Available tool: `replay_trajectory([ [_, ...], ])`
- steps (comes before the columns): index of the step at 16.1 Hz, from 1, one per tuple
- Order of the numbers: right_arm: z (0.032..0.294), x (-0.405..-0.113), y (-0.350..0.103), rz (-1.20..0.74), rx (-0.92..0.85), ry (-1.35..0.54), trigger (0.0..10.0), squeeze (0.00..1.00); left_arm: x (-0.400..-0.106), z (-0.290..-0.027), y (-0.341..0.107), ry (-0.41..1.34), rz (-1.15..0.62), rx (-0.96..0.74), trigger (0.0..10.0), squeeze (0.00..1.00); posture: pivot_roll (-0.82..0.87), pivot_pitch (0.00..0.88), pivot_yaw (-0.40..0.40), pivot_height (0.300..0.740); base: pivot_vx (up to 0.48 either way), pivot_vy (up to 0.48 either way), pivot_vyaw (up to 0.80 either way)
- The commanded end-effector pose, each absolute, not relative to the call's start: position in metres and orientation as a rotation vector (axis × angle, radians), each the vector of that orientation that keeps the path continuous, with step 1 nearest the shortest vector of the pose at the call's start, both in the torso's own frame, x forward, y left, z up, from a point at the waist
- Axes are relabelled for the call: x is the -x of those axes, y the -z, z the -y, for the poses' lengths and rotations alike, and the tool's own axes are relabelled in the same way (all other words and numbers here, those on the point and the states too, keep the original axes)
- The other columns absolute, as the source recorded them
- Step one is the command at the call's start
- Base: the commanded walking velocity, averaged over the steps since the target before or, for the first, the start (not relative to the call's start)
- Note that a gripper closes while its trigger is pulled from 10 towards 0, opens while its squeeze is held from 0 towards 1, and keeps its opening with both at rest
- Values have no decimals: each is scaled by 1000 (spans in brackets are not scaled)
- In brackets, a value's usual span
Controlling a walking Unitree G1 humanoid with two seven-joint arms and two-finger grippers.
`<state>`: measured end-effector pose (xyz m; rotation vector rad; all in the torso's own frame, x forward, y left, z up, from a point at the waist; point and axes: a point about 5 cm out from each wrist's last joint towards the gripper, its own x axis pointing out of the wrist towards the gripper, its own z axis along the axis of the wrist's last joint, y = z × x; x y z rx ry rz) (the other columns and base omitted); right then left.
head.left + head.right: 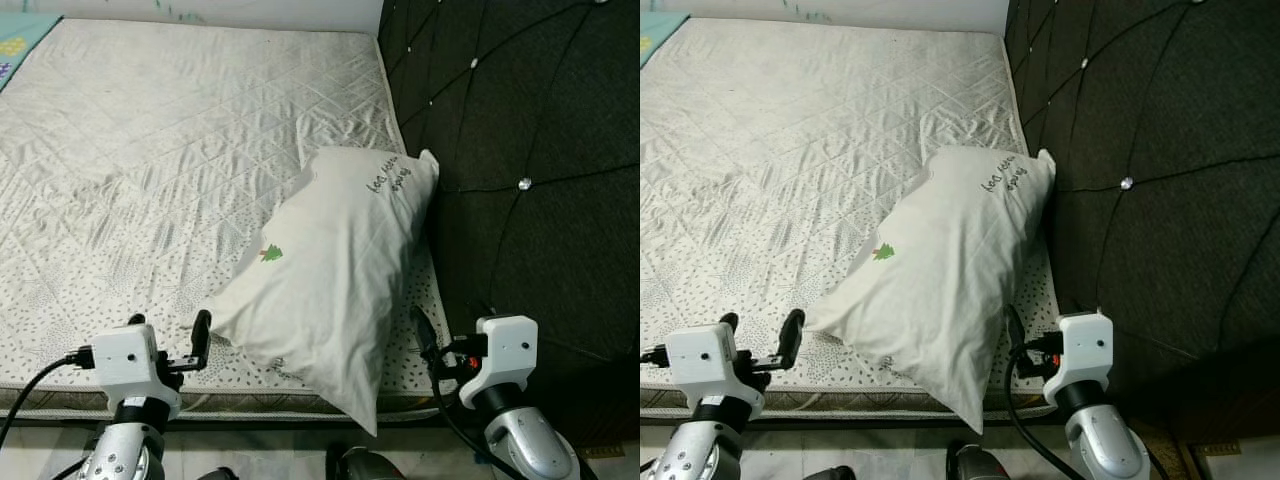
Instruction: Clean up the room
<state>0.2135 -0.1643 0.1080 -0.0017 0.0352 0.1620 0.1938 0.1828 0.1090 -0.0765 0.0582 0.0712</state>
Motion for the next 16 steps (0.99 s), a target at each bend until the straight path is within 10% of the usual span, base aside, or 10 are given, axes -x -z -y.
replay_trajectory([
  [1,166,-211,-105,-58,3,-145,10000,0,-190,-184,-105,-73,-88,74,10000,0,-36,245,-40,685,0,0,0],
  [16,163,-215,-106,-59,-1,-195,10000,0,-193,-182,-104,-75,-93,79,10000,0,-45,253,-51,587,0,0,0],
])
